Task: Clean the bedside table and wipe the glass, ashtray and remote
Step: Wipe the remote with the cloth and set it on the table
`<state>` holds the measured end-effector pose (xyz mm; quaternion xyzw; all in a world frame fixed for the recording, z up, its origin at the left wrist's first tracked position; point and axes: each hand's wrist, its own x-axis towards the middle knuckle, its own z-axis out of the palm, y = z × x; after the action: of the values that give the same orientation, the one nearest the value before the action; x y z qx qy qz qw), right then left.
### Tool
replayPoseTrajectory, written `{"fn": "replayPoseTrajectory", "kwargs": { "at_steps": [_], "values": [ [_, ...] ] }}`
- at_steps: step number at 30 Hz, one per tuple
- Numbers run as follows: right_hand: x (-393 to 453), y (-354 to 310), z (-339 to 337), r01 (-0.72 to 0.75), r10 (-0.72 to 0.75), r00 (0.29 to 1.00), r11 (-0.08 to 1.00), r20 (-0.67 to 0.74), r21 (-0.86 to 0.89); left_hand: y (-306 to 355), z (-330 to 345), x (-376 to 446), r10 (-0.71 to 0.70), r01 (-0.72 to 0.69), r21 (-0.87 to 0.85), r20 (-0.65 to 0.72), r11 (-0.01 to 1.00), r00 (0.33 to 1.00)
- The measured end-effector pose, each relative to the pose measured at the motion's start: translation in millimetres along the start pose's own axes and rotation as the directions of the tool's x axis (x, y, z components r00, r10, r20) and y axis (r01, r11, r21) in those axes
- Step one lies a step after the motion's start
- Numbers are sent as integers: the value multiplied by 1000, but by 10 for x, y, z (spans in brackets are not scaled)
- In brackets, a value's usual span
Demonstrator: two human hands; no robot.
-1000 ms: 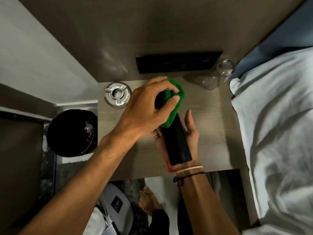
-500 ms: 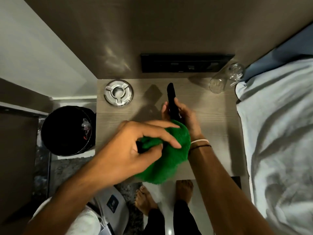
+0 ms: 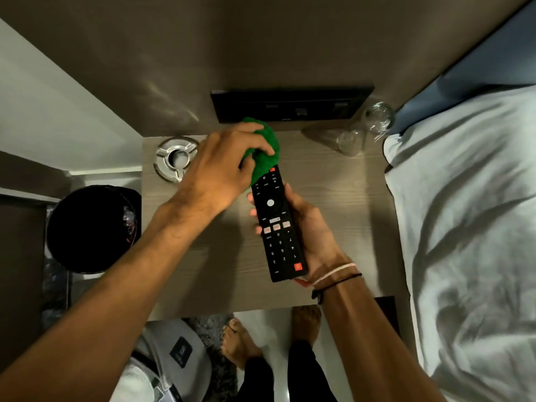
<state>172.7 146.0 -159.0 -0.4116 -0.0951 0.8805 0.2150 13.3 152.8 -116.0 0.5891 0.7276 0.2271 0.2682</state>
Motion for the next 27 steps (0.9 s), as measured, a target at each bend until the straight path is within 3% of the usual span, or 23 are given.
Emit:
{"fn": "replayPoseTrajectory", "kwargs": {
  "at_steps": [7, 9, 13, 16, 18, 23, 27],
  "values": [
    [-28, 12, -15, 58, -53, 998, 972, -31, 230, 157, 117, -342, 179, -181, -4, 156, 984, 971],
    [-19, 22, 39, 24, -8, 998, 961, -59, 275, 178, 113, -508, 196, -191, -43, 214, 981, 957],
    [-10, 73, 148, -19, 52, 993, 957, -107, 288, 148, -18, -768, 209, -177, -137, 276, 975, 938],
    [68, 105, 156, 47, -10, 990, 967, -144, 251, 105, -193, -876, 206, -168, -139, 335, 976, 920],
    [177, 115, 128, 127, -74, 960, 975, -271, 183, 59, -283, -961, 179, -121, -170, 381, 978, 907],
    [397, -11, -60, 244, -120, 773, 963, -623, 117, -207, -369, -1150, 104, 16, -314, 361, 949, 927],
    [547, -149, -119, 268, -138, 760, 957, -636, 112, -435, -342, -1213, -2, 94, -376, 239, 922, 971]
  ]
}}
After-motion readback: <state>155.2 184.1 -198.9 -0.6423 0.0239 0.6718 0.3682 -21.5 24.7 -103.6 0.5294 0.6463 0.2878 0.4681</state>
